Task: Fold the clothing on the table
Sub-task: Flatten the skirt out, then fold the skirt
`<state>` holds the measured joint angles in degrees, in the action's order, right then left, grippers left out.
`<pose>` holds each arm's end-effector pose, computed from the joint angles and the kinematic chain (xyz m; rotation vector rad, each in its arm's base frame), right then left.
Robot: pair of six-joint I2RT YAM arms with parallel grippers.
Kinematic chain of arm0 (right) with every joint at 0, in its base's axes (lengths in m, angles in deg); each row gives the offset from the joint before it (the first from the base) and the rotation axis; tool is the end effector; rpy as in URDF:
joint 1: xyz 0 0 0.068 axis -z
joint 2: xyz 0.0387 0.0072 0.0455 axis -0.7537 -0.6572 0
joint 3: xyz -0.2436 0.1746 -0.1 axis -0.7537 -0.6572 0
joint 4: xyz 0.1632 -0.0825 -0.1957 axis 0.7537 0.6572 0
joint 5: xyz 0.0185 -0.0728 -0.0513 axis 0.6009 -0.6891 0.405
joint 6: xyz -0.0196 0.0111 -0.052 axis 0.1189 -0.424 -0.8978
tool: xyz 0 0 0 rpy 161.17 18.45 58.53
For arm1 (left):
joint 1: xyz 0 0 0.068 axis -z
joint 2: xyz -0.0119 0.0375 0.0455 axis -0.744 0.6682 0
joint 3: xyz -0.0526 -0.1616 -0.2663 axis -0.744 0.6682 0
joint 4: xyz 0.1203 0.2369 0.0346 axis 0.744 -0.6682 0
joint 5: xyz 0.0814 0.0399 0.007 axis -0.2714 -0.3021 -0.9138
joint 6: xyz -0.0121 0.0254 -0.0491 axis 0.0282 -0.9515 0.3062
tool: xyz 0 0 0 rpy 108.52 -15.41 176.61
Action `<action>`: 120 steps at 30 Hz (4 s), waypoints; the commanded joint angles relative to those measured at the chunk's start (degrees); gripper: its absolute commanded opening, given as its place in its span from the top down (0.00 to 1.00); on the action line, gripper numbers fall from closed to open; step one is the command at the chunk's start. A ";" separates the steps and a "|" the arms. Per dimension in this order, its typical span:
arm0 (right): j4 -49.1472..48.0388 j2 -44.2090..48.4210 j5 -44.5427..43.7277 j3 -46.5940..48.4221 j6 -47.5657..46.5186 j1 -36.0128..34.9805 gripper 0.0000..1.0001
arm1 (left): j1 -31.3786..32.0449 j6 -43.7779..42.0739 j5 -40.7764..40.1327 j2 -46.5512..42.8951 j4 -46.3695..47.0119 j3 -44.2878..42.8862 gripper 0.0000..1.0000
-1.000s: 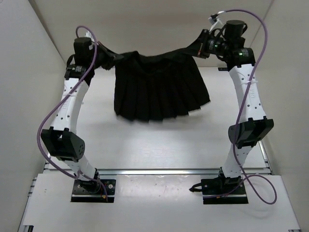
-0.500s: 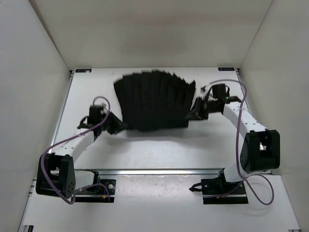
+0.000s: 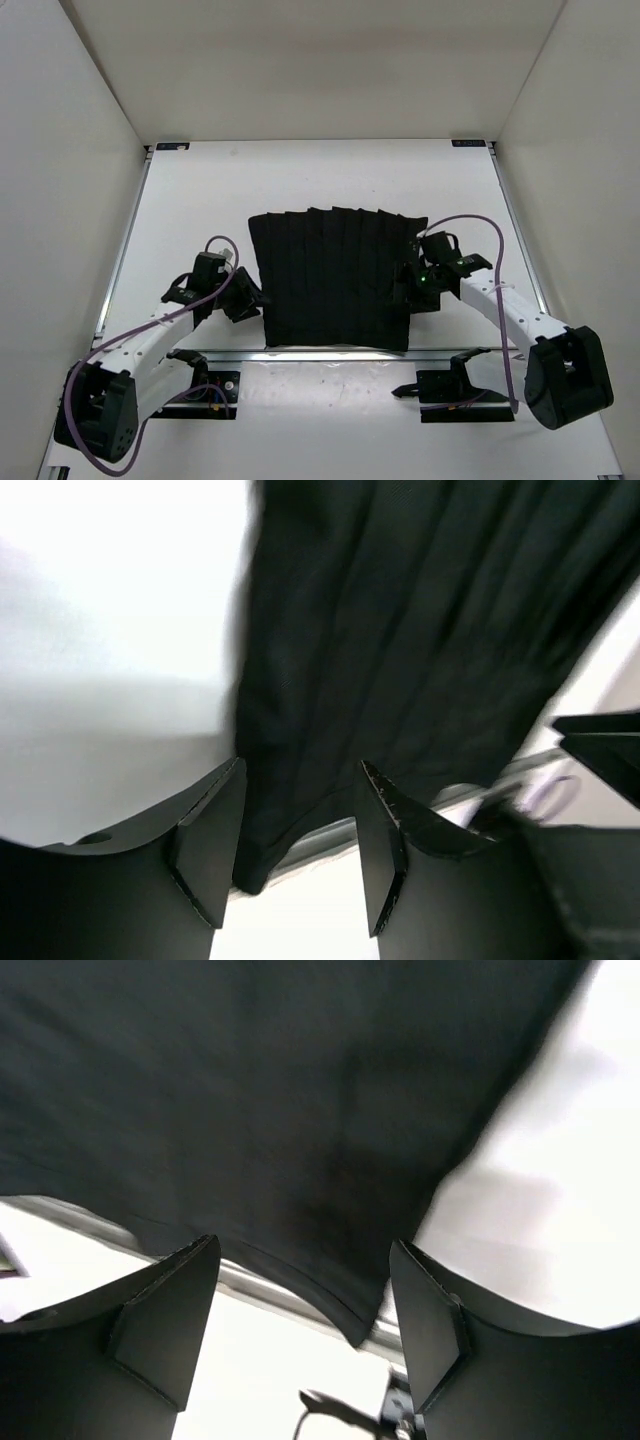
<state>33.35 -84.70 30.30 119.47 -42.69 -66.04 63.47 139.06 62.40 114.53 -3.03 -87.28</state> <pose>0.1796 0.0691 0.2298 0.0713 2.7743 0.6643 0.1417 -0.0540 0.1888 -0.6193 2.6027 -0.8853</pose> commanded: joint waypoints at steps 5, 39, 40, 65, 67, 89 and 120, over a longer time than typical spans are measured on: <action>10.95 5.49 -15.34 -3.50 6.72 -8.87 0.35 | 9.12 -2.02 -8.16 1.46 -13.08 -6.13 0.43; 13.67 11.26 -2.53 -3.04 9.61 -12.48 1.00 | 10.26 2.63 2.29 -8.00 -16.25 -2.37 1.00; 14.02 13.11 -1.48 -4.19 10.24 -13.28 1.00 | 10.96 4.65 2.91 -11.25 -16.60 -0.26 1.00; -4.07 -26.34 3.18 31.34 -2.50 17.04 0.41 | -13.99 16.81 20.24 37.78 31.32 -26.45 0.50; -5.39 -24.67 3.98 27.27 -1.53 18.17 0.41 | -14.25 12.78 17.52 36.19 26.23 -24.76 0.50; -15.09 -29.85 8.65 11.78 0.95 15.80 1.00 | -5.91 -5.88 -4.48 49.80 1.06 -35.30 1.00; -7.76 -50.05 -7.36 46.24 -10.14 -25.32 1.00 | 9.03 6.07 -0.69 45.15 10.38 -27.75 0.99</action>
<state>29.46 -134.03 21.97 164.78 -52.19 -89.93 72.39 147.00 61.55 162.05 9.29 -116.40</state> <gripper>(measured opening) 0.019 0.014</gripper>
